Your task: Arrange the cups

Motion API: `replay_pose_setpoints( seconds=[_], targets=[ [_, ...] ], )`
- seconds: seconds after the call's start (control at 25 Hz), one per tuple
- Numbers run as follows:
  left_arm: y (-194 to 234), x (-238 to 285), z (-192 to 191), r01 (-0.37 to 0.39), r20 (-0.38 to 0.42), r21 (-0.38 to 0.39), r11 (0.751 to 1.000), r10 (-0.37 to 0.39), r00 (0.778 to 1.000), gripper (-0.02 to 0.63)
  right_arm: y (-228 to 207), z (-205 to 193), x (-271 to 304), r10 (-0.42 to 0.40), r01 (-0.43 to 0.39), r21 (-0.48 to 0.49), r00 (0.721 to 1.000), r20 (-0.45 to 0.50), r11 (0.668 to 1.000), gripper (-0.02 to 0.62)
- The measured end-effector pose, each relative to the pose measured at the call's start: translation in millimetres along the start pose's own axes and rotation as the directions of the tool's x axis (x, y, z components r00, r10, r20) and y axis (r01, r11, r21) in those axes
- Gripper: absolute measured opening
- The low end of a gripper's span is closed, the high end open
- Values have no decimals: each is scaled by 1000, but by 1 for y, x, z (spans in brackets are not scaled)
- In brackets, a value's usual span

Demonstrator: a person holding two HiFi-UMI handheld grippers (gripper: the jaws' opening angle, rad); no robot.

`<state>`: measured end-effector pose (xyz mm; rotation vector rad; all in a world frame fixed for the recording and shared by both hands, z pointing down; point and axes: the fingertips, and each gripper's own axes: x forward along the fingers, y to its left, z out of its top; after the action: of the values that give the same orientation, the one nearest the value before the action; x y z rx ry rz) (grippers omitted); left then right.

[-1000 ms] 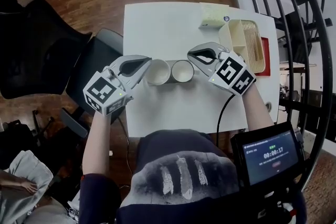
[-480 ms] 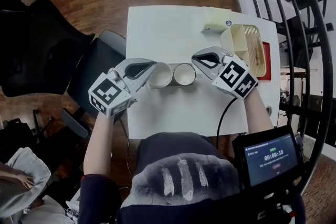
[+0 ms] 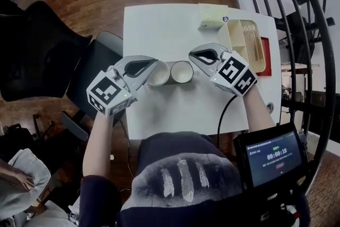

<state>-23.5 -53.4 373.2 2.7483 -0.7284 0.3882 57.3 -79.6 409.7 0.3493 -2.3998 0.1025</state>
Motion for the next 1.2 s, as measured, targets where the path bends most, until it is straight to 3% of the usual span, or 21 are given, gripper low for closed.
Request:
replay_pose_setpoints(
  seconds=[1.2],
  targets=[
    [6,-12,-4,-17,-17,0,1000,17,1000,15,2,0,4,4,-4,-3,1000,-14,1000,5]
  ],
)
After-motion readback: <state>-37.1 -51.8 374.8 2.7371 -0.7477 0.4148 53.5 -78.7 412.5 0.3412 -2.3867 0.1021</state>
